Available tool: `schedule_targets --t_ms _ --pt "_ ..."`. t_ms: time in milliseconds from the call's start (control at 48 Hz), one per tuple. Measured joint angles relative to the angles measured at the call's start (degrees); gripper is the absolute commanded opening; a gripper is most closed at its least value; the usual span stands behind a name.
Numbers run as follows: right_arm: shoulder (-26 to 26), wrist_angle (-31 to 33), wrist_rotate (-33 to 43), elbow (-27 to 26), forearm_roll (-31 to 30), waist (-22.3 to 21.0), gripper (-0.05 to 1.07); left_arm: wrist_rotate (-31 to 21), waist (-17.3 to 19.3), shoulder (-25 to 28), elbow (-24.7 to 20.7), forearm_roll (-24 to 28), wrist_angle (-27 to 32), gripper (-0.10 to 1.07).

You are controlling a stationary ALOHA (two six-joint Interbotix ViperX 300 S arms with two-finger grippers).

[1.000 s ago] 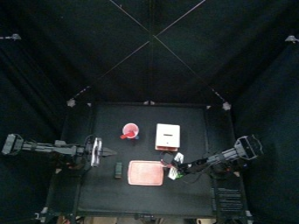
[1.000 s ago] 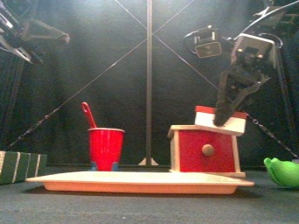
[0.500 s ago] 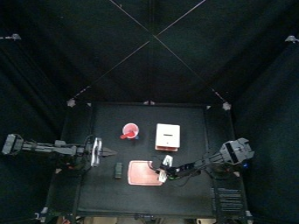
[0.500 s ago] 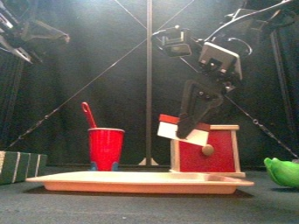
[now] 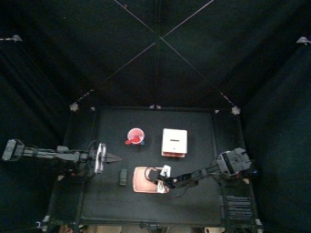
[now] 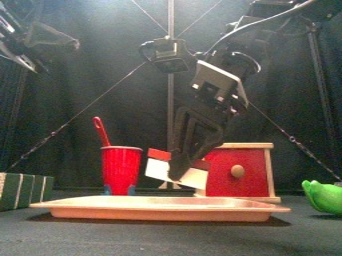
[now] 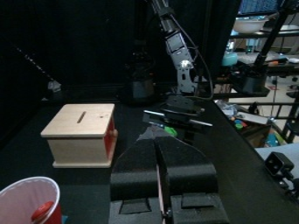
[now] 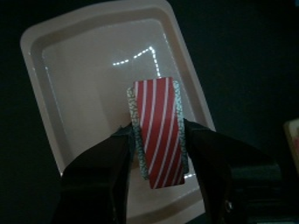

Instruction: Place salmon sushi on plate

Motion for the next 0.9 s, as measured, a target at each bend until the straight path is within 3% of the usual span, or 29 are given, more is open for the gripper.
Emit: schedule_targets --t_ms 417,896 --pt "1.8 -4.5 0.0 -1.7 -3.0 1.1 0.67 0.0 0.4 0.0 0.2 0.0 0.0 -0.03" --pt "2.8 -5.0 -0.1 -1.7 -3.2 0.9 0.68 0.0 0.4 0.0 0.2 -0.1 0.0 -0.03"
